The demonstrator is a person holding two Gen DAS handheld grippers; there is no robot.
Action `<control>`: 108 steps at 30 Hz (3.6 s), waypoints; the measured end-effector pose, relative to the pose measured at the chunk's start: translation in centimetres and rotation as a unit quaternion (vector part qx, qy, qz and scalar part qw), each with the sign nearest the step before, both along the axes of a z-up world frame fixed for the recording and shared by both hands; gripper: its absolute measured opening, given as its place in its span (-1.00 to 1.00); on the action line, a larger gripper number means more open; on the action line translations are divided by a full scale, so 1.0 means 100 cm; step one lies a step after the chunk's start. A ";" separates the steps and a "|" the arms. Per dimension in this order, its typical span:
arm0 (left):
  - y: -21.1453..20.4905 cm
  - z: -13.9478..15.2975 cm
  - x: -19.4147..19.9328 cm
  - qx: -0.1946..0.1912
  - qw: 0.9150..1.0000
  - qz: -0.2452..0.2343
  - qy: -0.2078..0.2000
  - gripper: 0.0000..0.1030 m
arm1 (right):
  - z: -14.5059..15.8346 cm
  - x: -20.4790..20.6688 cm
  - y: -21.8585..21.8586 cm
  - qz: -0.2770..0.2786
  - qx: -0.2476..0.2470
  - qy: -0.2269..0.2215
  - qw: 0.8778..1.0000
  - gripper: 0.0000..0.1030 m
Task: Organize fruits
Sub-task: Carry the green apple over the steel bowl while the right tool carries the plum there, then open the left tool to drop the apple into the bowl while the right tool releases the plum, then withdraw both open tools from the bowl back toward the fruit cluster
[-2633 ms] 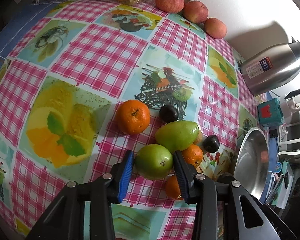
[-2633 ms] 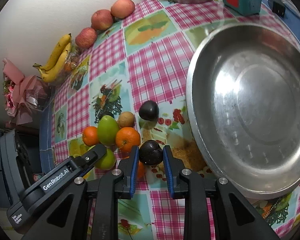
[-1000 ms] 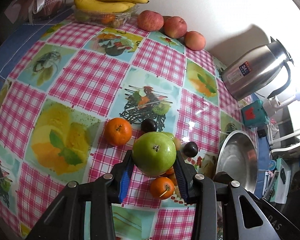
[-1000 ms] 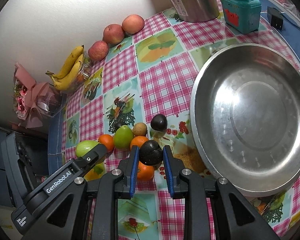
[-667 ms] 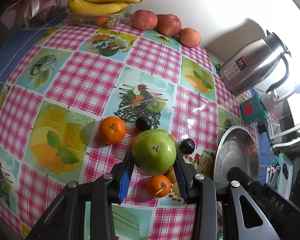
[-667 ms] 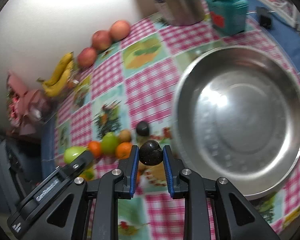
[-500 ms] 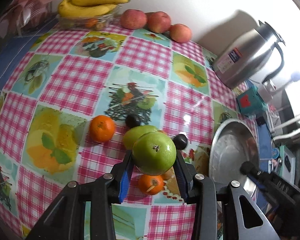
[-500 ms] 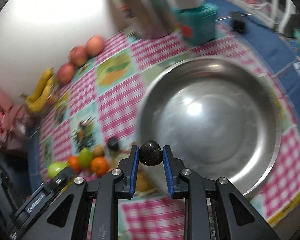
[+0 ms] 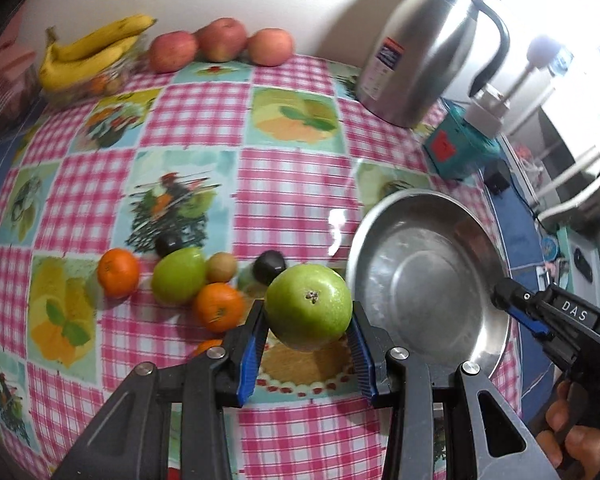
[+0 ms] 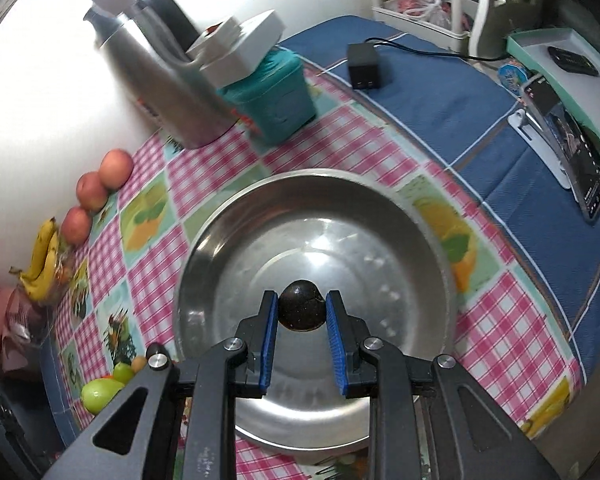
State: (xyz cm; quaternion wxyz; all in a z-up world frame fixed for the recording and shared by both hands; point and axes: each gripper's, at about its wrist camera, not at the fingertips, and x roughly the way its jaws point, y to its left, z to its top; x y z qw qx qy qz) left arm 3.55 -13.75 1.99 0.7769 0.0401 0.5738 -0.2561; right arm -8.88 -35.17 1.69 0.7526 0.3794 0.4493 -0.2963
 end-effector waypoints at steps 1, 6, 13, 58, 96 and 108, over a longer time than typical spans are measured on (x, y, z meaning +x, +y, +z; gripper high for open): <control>-0.006 0.001 -0.002 0.003 1.000 -0.007 -0.002 -0.19 | -0.001 -0.001 -0.003 -0.004 0.002 0.000 1.000 -0.51; -0.038 0.003 -0.009 0.015 0.999 -0.041 -0.011 -0.18 | 0.001 -0.008 -0.013 -0.016 0.008 -0.009 1.000 -0.51; -0.080 0.000 -0.019 0.033 0.996 -0.082 -0.024 -0.18 | -0.001 -0.010 -0.022 -0.024 0.002 -0.002 1.000 -0.51; -0.063 -0.010 -0.004 0.070 0.995 -0.038 -0.053 0.47 | -0.020 -0.005 -0.019 0.001 0.005 0.059 0.998 0.05; -0.015 -0.026 0.021 0.104 0.991 0.041 -0.080 1.00 | -0.030 0.022 -0.002 0.063 -0.017 0.078 0.995 0.89; 0.019 -0.016 0.022 0.077 0.991 0.061 -0.095 1.00 | -0.022 0.026 0.008 0.082 -0.037 0.052 0.995 0.89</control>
